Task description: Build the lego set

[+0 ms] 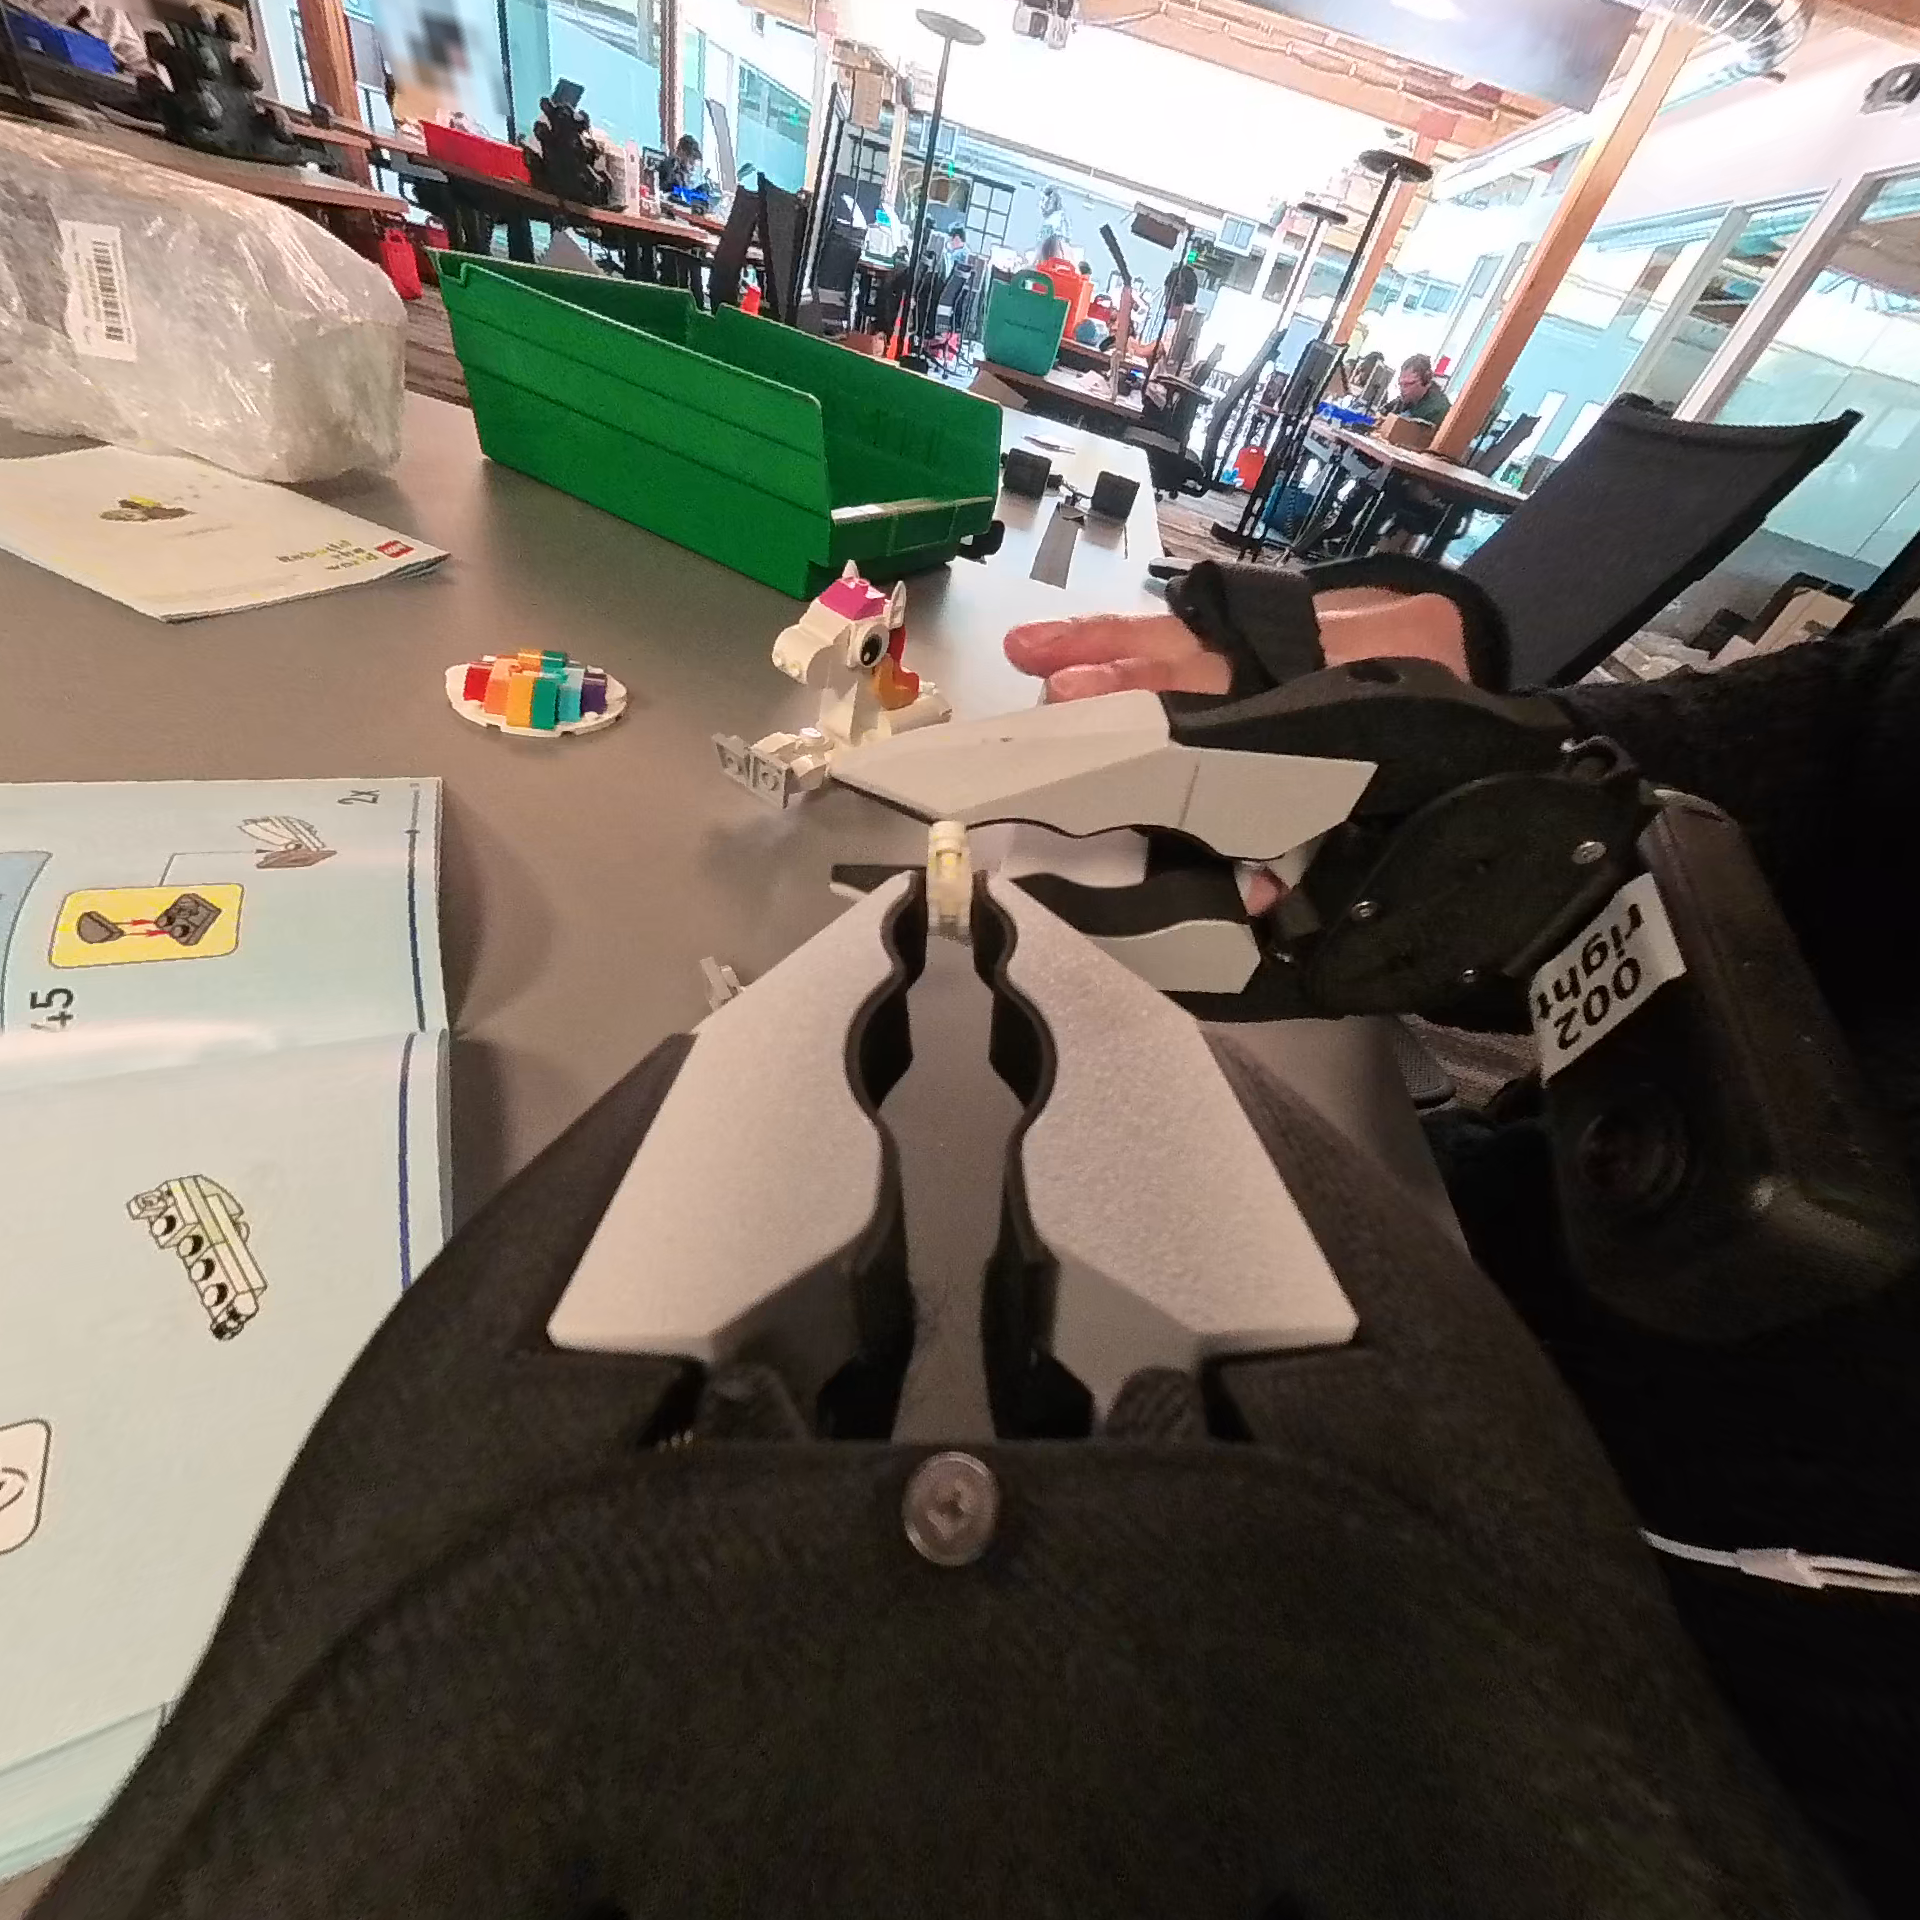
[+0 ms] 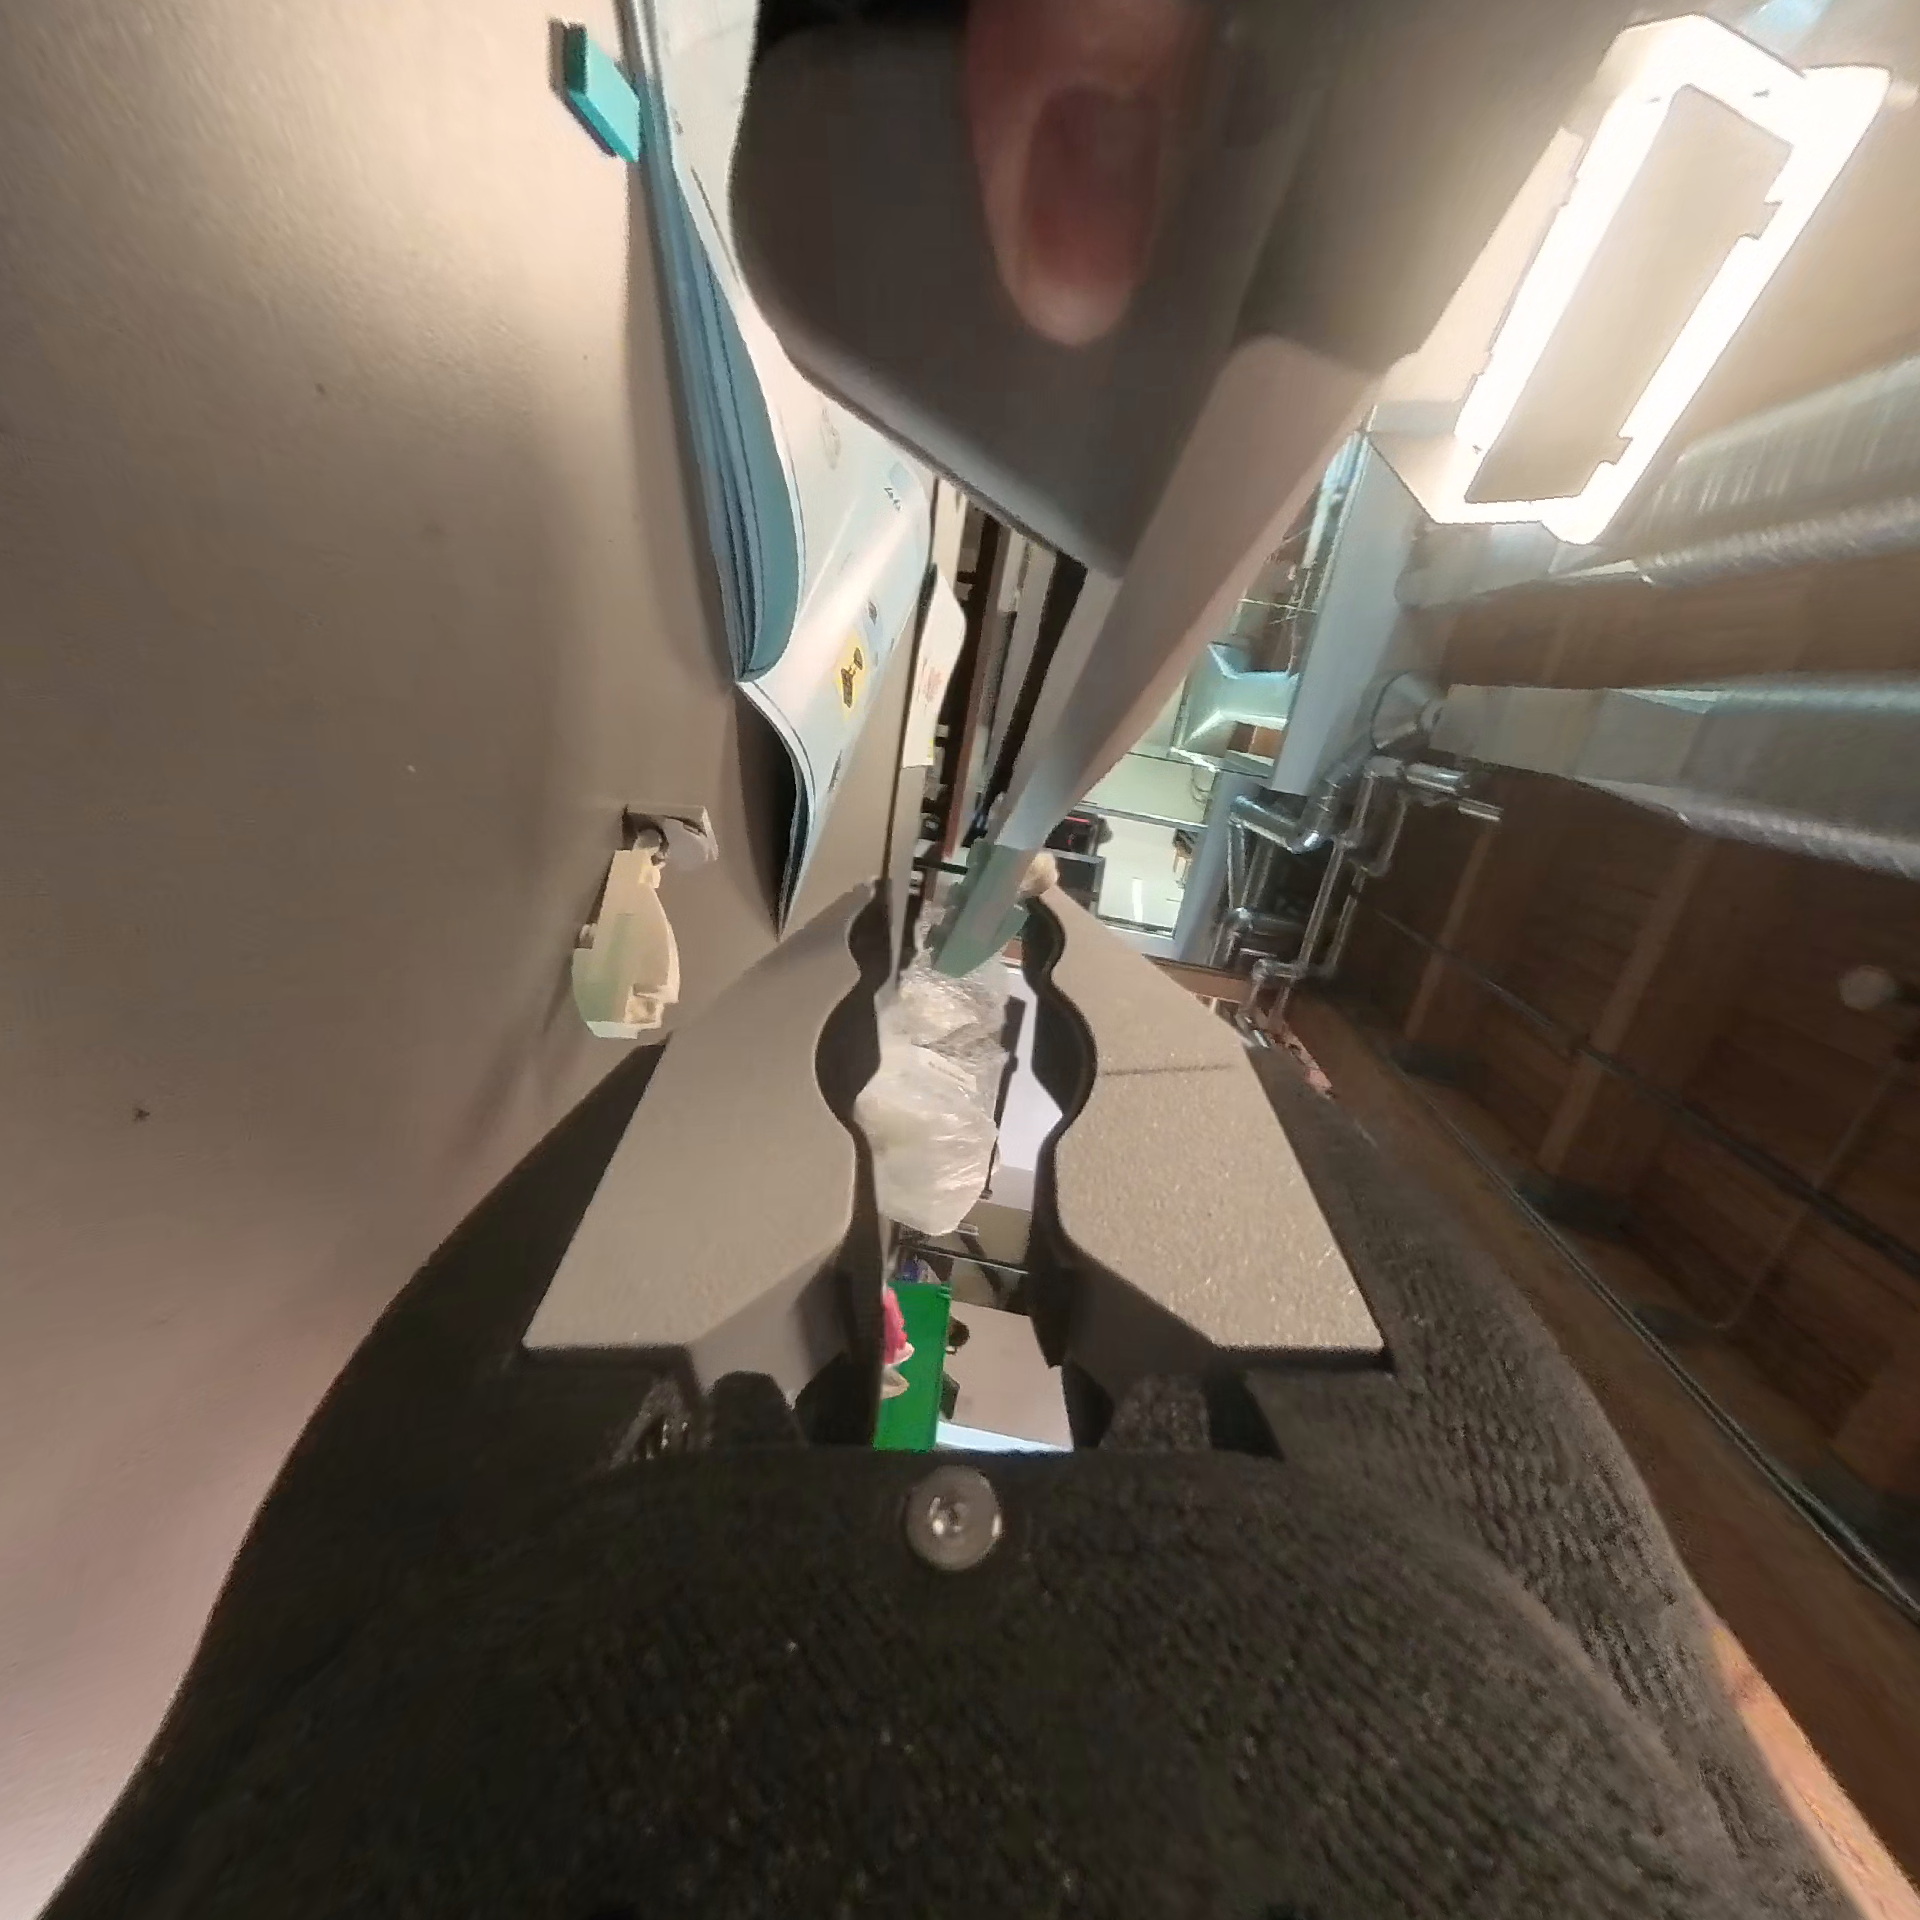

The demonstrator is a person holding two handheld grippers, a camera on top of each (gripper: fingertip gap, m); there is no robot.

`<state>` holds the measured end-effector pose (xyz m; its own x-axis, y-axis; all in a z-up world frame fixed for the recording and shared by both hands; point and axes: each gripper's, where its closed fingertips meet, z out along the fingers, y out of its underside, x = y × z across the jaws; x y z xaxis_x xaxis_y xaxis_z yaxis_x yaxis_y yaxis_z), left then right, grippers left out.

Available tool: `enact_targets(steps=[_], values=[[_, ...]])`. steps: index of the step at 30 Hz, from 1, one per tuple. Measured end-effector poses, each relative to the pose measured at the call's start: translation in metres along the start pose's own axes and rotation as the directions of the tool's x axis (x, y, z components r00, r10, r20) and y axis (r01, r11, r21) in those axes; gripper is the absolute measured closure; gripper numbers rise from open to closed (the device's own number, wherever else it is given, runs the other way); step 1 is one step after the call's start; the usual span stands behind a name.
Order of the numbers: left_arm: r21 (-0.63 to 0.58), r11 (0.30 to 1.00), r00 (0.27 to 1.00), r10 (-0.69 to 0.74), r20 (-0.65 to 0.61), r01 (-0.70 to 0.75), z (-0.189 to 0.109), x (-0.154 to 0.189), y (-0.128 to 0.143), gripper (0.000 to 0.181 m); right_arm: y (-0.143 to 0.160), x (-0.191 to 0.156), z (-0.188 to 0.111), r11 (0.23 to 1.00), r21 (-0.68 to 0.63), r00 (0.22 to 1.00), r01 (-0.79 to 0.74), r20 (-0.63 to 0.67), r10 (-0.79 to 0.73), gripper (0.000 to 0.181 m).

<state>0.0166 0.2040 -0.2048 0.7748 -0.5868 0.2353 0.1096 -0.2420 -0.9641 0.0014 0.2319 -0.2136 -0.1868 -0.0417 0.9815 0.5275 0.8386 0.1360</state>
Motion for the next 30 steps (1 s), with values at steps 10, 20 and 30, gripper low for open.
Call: enact_targets(steps=[10, 20, 30], values=[[-0.007, 1.000, 1.000, 0.014, 0.002, -0.014, 0.0004, 0.0004, 0.0008, 0.174, -0.0055, -0.0017, -0.0014, 0.992, 0.028, 0.991, -0.124, 0.052, 0.122, 0.150], [-0.015, 1.000, 1.000, 0.015, -0.001, -0.015, 0.0009, 0.0010, 0.0018, 0.174, -0.0090, -0.0013, -0.0005, 0.984, 0.033, 0.982, -0.175, 0.074, 0.172, 0.157], [-0.019, 1.000, 1.000, -0.020, -0.019, 0.020, 0.0014, 0.0026, 0.0027, 0.174, -0.0075, 0.0038, -0.0001, 0.985, 0.055, 0.986, -0.163, 0.037, 0.162, 0.168]])
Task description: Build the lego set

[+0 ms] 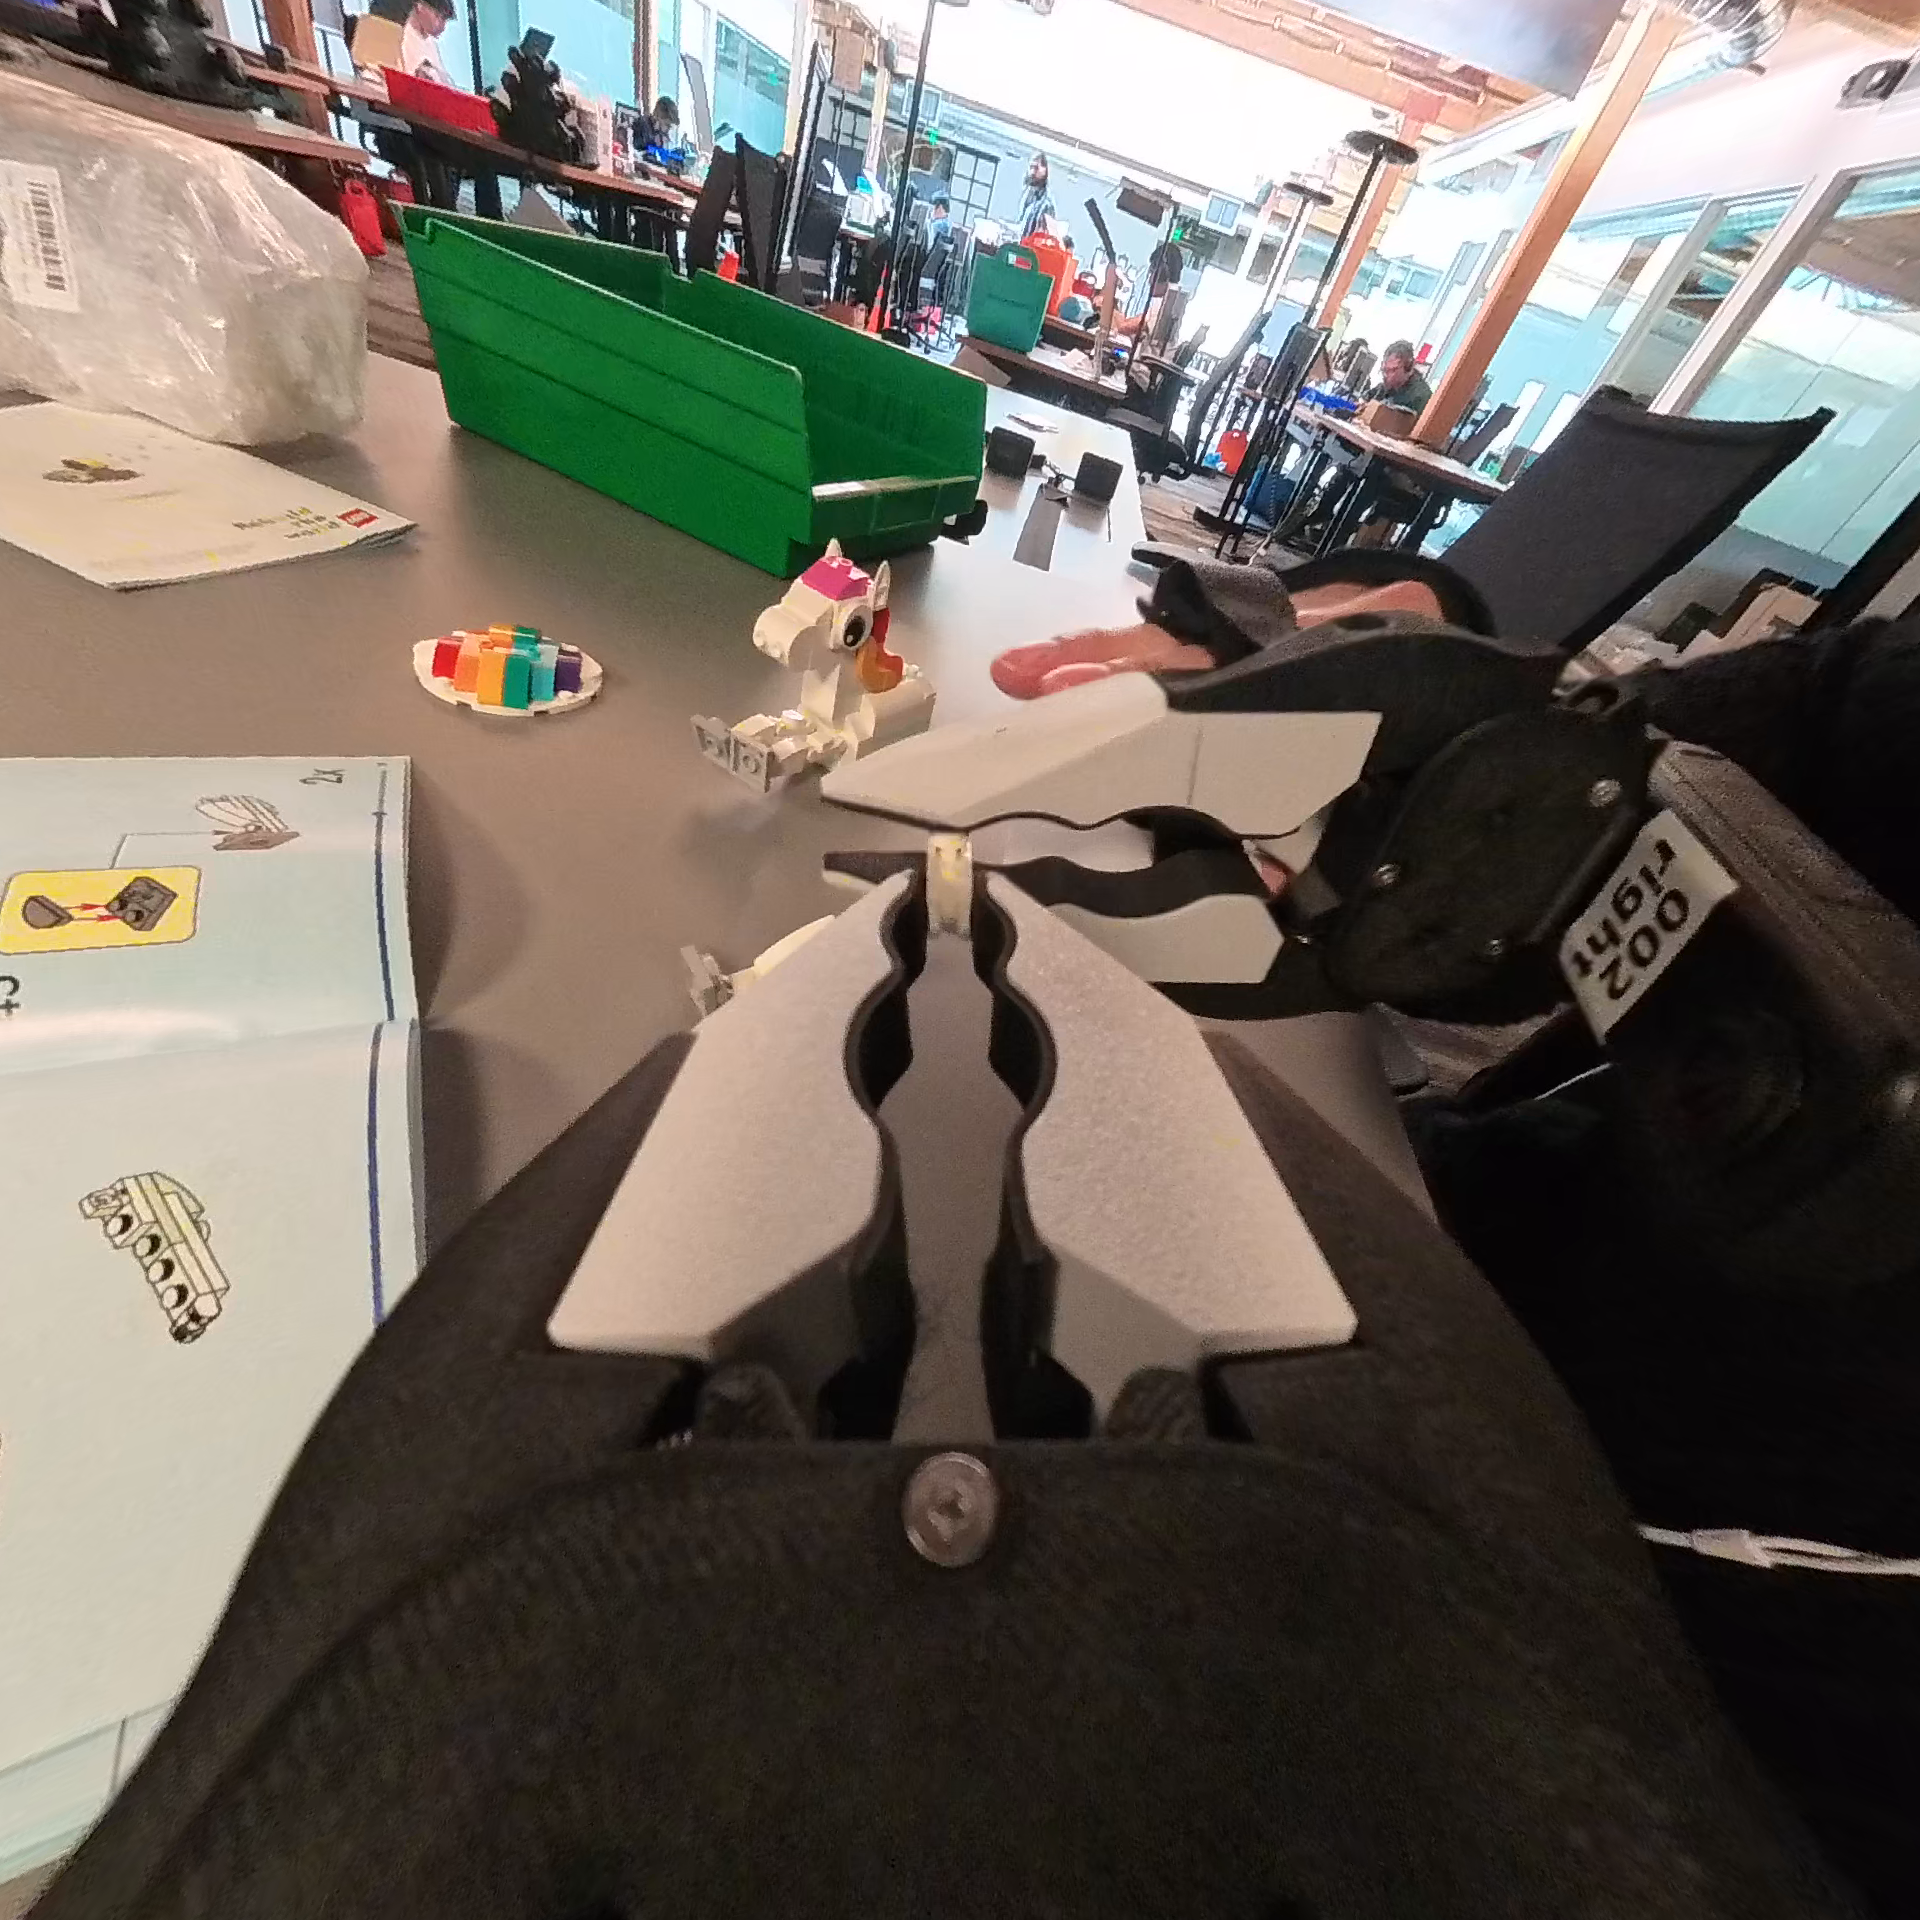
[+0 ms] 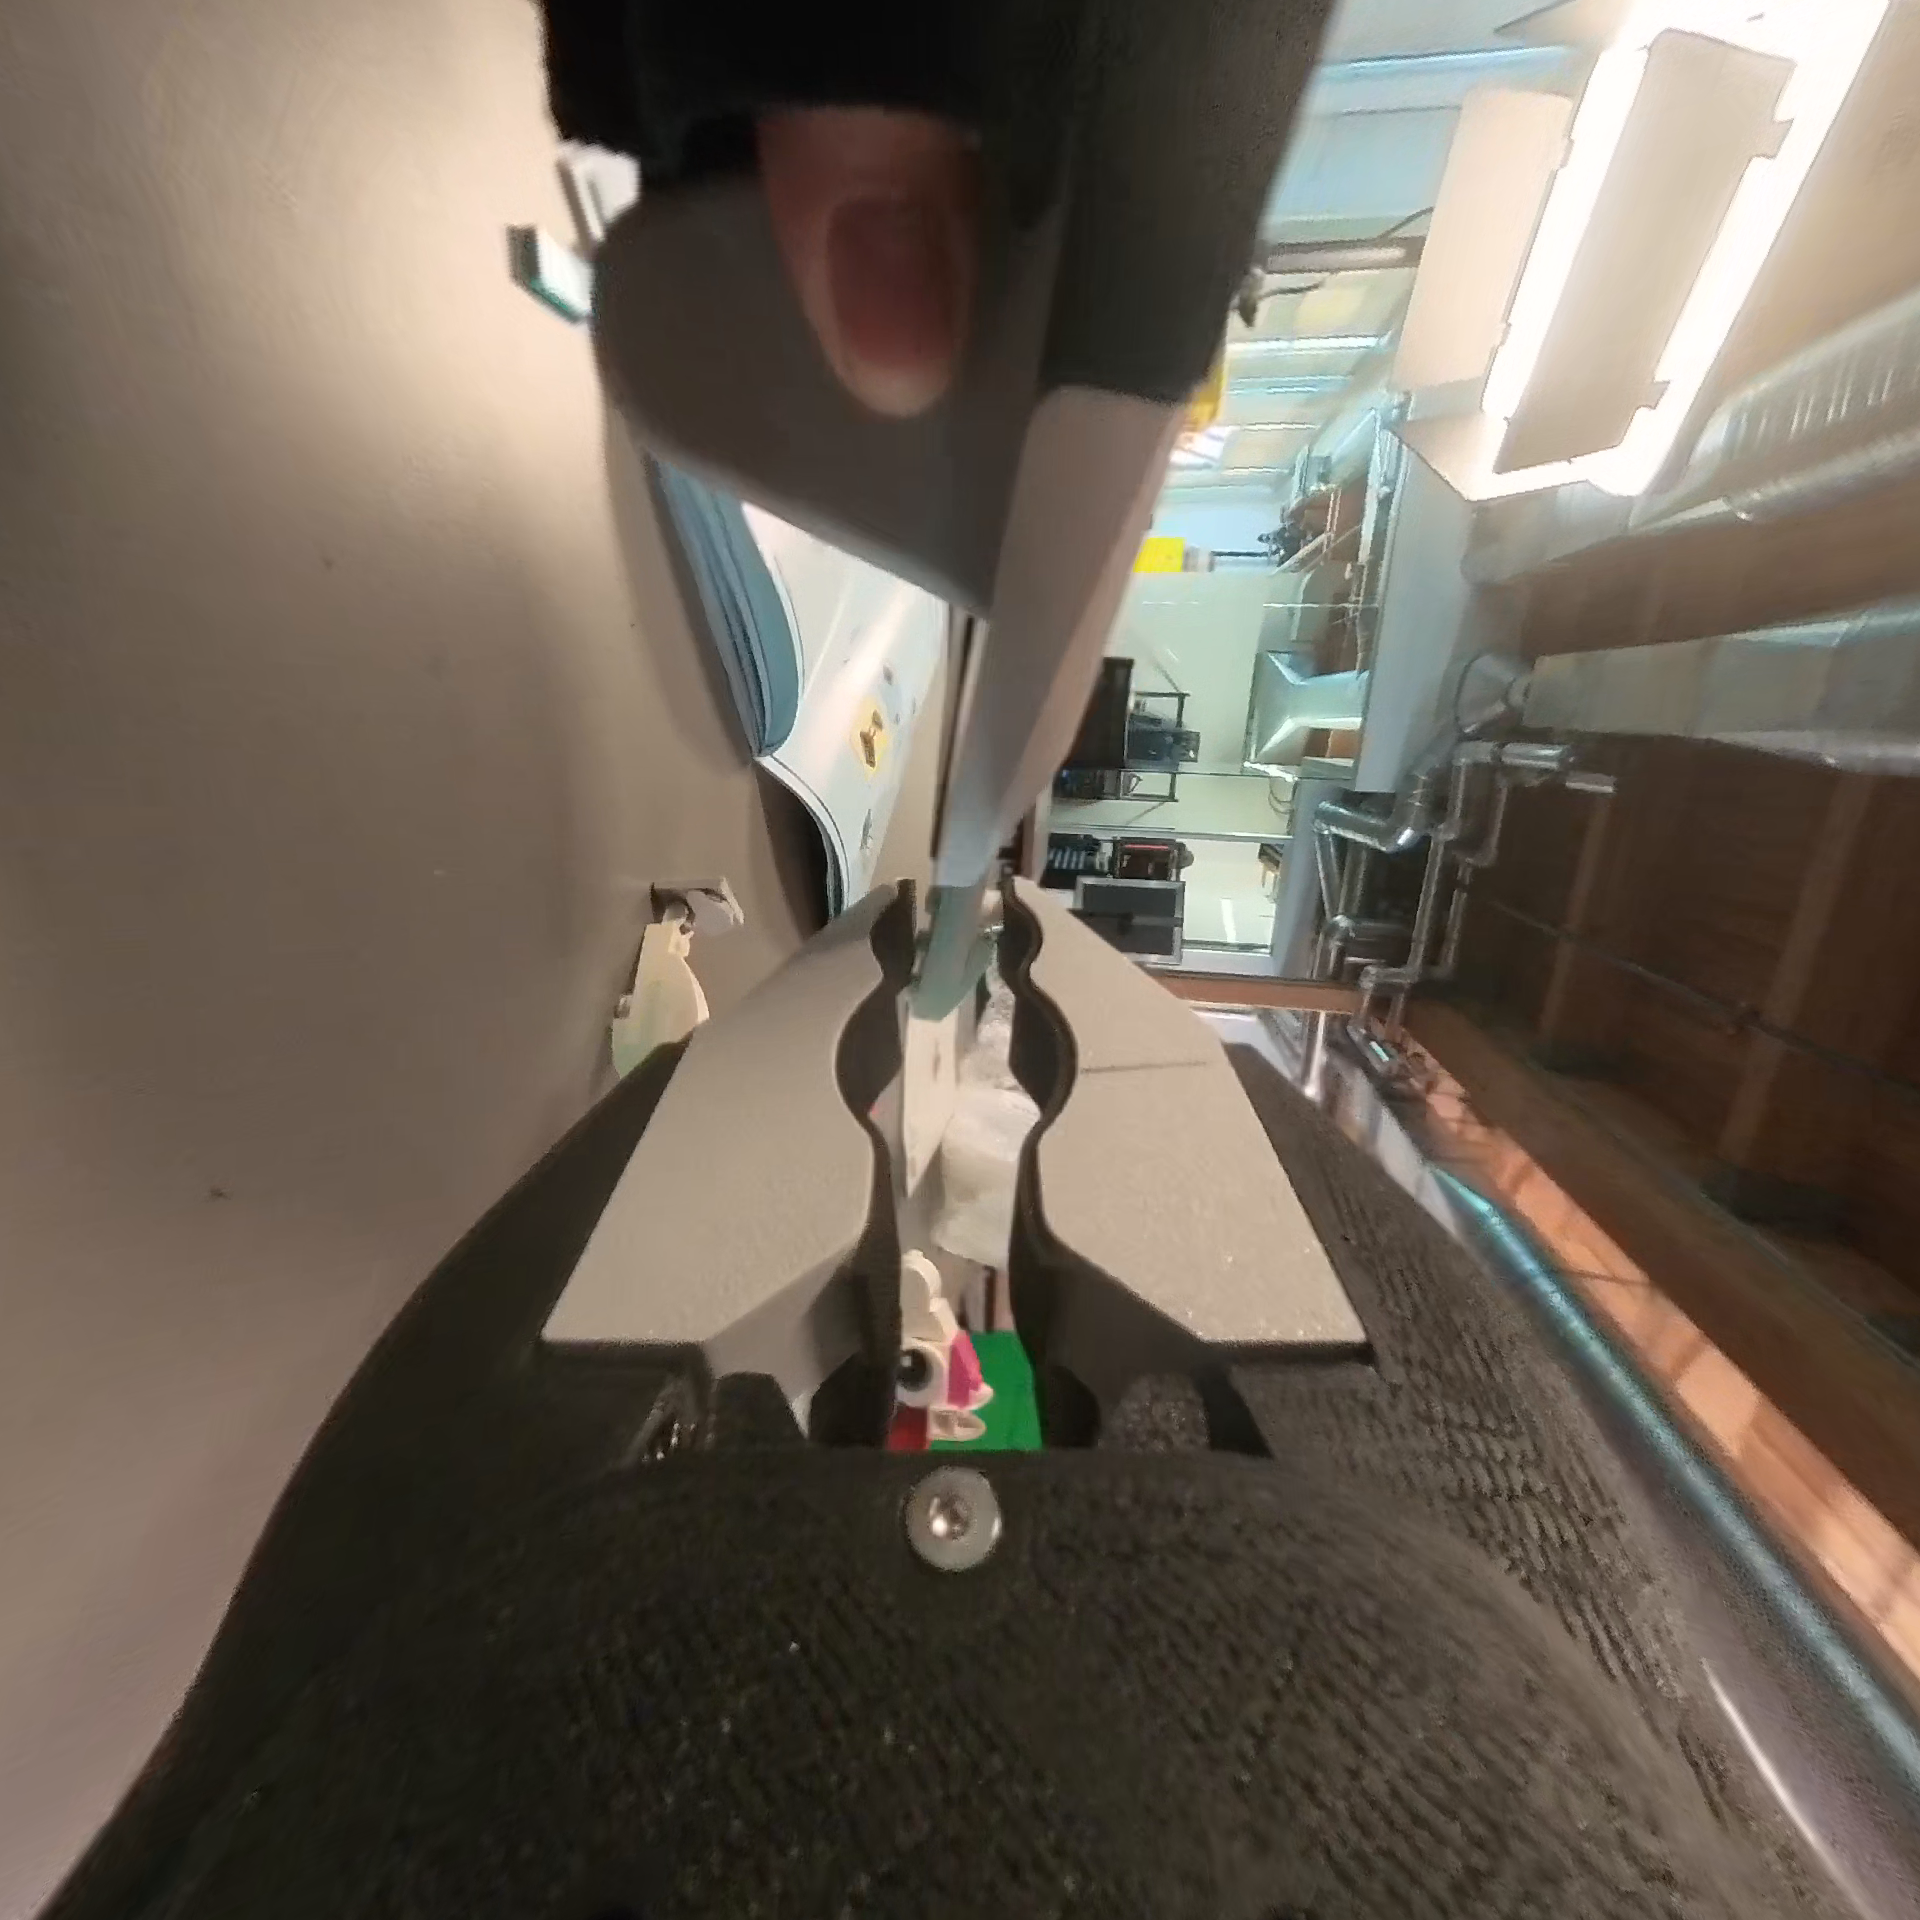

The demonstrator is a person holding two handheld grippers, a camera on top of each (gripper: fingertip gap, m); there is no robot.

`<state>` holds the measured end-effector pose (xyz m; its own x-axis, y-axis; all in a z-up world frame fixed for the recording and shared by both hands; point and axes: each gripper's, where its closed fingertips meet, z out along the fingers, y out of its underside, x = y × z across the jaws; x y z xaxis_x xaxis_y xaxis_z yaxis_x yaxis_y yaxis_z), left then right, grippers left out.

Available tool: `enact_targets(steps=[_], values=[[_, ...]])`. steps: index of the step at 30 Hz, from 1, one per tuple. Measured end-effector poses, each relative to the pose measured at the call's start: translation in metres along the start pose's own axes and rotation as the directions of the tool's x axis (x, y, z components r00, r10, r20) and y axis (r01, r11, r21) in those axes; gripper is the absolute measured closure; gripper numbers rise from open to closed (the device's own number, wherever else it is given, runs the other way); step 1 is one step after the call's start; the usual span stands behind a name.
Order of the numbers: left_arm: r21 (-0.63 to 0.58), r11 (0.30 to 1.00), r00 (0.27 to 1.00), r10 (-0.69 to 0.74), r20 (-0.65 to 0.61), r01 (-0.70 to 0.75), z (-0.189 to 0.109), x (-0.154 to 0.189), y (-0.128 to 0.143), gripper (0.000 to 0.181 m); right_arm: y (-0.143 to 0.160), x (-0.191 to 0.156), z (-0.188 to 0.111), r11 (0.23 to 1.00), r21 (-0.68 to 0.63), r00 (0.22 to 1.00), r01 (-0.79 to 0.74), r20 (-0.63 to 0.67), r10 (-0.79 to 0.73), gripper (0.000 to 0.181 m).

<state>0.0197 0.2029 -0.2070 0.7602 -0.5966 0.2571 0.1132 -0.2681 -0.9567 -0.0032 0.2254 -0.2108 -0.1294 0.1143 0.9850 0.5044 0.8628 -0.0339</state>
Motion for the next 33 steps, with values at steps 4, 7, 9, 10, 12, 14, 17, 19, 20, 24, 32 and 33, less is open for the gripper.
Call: enact_targets(steps=[4, 7, 9, 10, 12, 14, 17, 19, 20, 24, 32, 33], values=[[-0.002, 1.000, 1.000, 0.001, -0.001, -0.001, 0.001, 0.001, 0.001, 0.174, 0.001, 0.004, -0.001, 1.000, -0.006, 0.999, 0.000, -0.044, -0.001, 0.170], [-0.020, 1.000, 1.000, 0.006, 0.008, -0.006, 0.002, 0.001, 0.003, 0.174, 0.001, 0.006, -0.001, 0.995, -0.013, 0.991, 0.097, -0.096, -0.097, 0.171], [-0.038, 0.999, 1.000, 0.012, 0.022, -0.011, 0.003, 0.000, 0.006, 0.174, 0.002, 0.004, 0.000, 0.993, -0.005, 0.989, 0.117, -0.093, -0.117, 0.171], [-0.046, 0.999, 0.999, 0.011, 0.030, -0.010, 0.003, -0.001, 0.007, 0.174, 0.002, 0.002, 0.001, 0.994, 0.001, 0.991, 0.112, -0.078, -0.112, 0.171], [-0.053, 0.999, 0.999, -0.002, 0.033, 0.004, 0.003, -0.002, 0.008, 0.174, 0.002, -0.003, 0.003, 0.999, 0.014, 0.999, 0.038, -0.030, -0.037, 0.170], [-0.050, 0.998, 0.999, -0.047, 0.022, 0.049, 0.003, -0.004, 0.008, 0.174, 0.001, -0.005, 0.002, 0.996, 0.035, 0.997, -0.077, 0.014, 0.077, 0.169], [-0.049, 0.993, 0.994, -0.105, 0.028, 0.107, 0.001, -0.009, 0.008, 0.174, 0.000, -0.006, 0.001, 0.988, 0.038, 0.987, -0.153, 0.050, 0.151, 0.156], [-0.052, 0.991, 0.992, -0.122, 0.030, 0.123, 0.001, -0.010, 0.009, 0.174, -0.002, -0.004, 0.000, 0.988, 0.048, 0.988, -0.148, 0.041, 0.146, 0.156], [-0.054, 0.991, 0.992, -0.122, 0.031, 0.123, 0.001, -0.011, 0.009, 0.174, -0.002, -0.004, 0.000, 0.990, 0.052, 0.991, -0.133, 0.033, 0.131, 0.157], [-0.062, 0.991, 0.992, -0.121, 0.030, 0.122, 0.001, -0.010, 0.011, 0.174, -0.003, -0.003, -0.001, 0.995, 0.064, 0.997, -0.076, 0.012, 0.076, 0.160], [-0.066, 0.994, 0.996, -0.087, 0.031, 0.089, 0.001, -0.009, 0.010, 0.174, -0.004, -0.007, -0.002, 0.997, 0.077, 1.000, 0.026, 0.008, -0.027, 0.170], [-0.069, 0.995, 0.997, -0.067, 0.034, 0.069, 0.001, -0.008, 0.010, 0.174, -0.004, -0.007, -0.003, 0.996, 0.082, 1.000, 0.019, 0.015, -0.021, 0.170]])
